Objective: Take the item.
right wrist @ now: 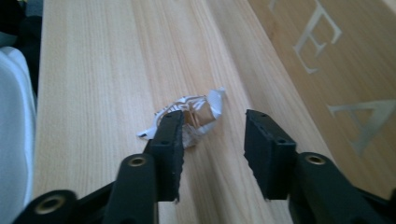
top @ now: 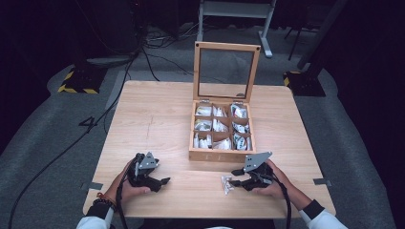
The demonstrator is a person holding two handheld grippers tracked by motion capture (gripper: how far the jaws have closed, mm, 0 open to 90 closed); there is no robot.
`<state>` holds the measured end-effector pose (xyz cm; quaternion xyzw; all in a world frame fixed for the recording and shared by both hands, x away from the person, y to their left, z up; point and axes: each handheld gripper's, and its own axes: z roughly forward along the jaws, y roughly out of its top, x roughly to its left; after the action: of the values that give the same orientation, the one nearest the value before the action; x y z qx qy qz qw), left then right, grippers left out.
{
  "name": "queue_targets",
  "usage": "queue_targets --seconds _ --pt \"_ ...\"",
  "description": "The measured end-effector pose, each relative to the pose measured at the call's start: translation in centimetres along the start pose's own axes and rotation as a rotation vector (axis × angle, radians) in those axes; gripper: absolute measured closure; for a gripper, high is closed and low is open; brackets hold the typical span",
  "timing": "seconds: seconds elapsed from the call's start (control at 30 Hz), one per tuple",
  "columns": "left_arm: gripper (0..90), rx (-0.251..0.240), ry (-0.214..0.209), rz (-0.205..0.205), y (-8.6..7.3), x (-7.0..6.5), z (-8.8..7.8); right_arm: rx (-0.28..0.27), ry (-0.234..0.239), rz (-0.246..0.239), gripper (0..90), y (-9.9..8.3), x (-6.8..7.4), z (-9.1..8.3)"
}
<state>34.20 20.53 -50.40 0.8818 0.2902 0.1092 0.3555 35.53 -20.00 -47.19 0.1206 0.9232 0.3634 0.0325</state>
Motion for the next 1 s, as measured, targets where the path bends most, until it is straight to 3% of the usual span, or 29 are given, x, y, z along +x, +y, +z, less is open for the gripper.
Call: queue_targets --seconds 0.23,0.43,0.5,0.83,1.0 --pt "15.5 0.002 0.008 -0.009 0.0 -0.1 0.0 -0.026 -0.042 0.015 46.8 -0.4 -0.2 -1.3" --pt "15.8 0.042 0.034 -0.048 0.7 -0.5 0.1 -0.056 -0.07 0.017 39.6 -0.6 -0.3 -2.6" --pt "16.8 0.053 0.035 -0.042 1.0 -0.5 0.1 -0.066 -0.082 0.029 38.0 -0.8 -0.4 -3.2" --pt "18.6 -0.017 0.042 -0.023 3.4 -0.3 -0.9 -0.151 -0.177 0.075 33.9 -1.2 -1.5 -7.0" --pt "17.7 -0.075 0.029 -0.021 5.2 0.0 -1.3 -0.196 -0.266 0.102 32.3 -1.3 -2.2 -8.6"
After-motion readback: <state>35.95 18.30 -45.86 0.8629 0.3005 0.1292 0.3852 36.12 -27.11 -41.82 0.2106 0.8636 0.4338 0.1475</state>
